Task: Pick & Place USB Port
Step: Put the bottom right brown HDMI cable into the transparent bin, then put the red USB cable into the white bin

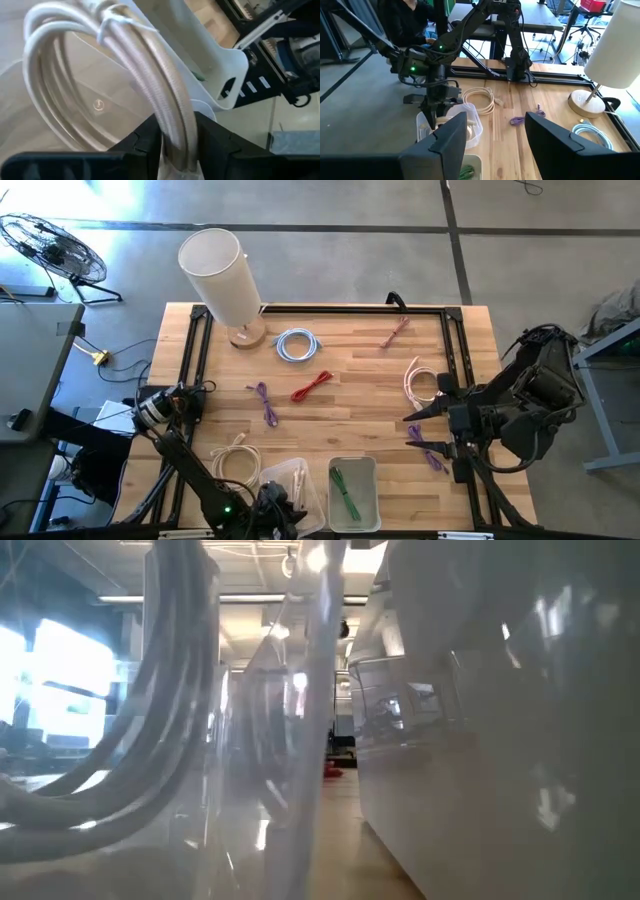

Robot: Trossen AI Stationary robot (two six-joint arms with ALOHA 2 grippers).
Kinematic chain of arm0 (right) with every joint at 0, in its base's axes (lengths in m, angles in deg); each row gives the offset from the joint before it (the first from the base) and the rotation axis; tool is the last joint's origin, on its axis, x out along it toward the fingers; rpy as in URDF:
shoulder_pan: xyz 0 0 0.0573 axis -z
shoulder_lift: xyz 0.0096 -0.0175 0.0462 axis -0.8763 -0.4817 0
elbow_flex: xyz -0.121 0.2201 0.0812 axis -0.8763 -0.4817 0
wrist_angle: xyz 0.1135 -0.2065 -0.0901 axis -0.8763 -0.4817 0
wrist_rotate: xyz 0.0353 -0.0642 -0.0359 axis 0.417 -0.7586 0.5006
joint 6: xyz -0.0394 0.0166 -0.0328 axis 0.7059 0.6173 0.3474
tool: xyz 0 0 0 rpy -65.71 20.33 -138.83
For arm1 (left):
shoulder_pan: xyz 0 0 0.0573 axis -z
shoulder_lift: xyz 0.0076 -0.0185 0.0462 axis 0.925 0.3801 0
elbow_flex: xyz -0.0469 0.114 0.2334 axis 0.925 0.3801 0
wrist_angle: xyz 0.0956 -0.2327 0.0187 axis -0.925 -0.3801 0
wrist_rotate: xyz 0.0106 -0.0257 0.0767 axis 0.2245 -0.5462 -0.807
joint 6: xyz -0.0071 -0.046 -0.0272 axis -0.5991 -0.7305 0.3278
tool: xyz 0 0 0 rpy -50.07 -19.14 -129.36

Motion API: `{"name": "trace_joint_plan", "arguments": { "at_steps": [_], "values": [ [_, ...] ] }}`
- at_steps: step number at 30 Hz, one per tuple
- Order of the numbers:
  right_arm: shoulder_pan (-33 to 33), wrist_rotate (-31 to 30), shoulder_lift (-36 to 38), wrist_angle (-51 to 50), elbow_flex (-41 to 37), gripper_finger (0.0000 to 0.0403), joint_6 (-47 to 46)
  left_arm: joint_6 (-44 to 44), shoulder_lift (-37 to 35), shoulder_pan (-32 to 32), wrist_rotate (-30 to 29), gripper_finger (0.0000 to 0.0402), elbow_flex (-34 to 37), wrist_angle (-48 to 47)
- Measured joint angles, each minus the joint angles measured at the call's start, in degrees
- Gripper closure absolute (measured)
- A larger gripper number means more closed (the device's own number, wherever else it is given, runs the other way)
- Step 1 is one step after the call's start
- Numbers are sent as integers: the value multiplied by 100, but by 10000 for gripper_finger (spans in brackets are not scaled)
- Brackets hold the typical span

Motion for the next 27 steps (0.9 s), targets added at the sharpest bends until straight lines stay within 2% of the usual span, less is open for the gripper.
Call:
{"name": "trace_joint_plan", "arguments": {
  "at_steps": [7,17,24,27],
  "values": [
    [0,17,0,-9,-104,210,11,5,-84,-77,-54,293,0,16],
    [0,32,-4,68,-461,210,-115,688,-422,-193,19,292,2,21],
    [0,63,-4,96,-461,210,-161,753,-571,-269,576,291,-4,-16],
    [0,65,-4,97,-461,210,-183,754,-568,-258,592,291,-2,-101]
  ]
}}
